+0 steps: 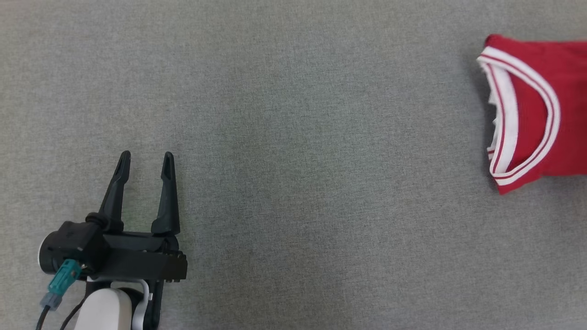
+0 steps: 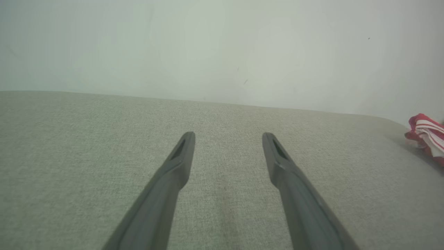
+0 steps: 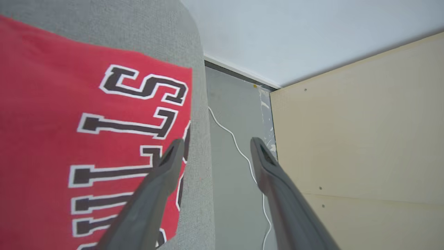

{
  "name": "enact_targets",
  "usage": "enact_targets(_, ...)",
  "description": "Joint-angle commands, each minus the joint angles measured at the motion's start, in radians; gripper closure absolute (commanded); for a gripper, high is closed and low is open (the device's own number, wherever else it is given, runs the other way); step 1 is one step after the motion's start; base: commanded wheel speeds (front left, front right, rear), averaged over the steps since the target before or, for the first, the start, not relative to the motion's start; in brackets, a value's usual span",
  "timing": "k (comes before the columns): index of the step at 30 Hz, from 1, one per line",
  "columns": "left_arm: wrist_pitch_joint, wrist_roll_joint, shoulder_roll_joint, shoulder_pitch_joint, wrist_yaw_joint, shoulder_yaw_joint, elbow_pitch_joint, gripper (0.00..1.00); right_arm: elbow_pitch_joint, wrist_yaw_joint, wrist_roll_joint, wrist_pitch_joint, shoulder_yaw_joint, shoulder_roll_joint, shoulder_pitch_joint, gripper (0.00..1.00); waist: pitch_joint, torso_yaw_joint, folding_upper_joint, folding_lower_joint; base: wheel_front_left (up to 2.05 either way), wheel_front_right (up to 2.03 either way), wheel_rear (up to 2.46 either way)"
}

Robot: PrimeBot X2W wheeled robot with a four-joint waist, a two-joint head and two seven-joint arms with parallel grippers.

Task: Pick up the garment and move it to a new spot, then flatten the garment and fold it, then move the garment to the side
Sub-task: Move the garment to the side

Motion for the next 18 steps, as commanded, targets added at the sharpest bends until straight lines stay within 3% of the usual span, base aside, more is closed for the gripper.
enact_targets(1,0.000,0.003,0.000,-0.009,-0.006,0.006,0.004,0.00,-0.010,-0.004,-0.021,-0.033,-0.032,0.022,0.024,0.00,-0.017,-0.005,-0.0002,-0.0001,0.00,0.00,0.00)
enact_targets(9,0.000,0.002,0.000,0.048,-0.003,0.043,0.039,0.00,-0.144,-0.004,0.035,-0.355,-0.226,0.275,0.190,0.00,-0.148,-0.023,-0.0002,-0.0001,0.00,0.00,0.00)
enact_targets(13,0.000,0.003,0.000,0.093,0.003,0.064,0.064,0.00,-0.229,-0.004,0.083,-0.518,-0.235,0.387,0.323,0.00,-0.229,-0.026,-0.0002,-0.0001,0.00,0.00,0.00)
enact_targets(18,0.000,0.001,0.001,0.141,0.016,0.074,0.076,0.00,-0.283,-0.004,0.133,-0.648,-0.190,0.437,0.436,0.00,-0.292,-0.023,-0.0002,-0.0001,0.00,0.00,0.00)
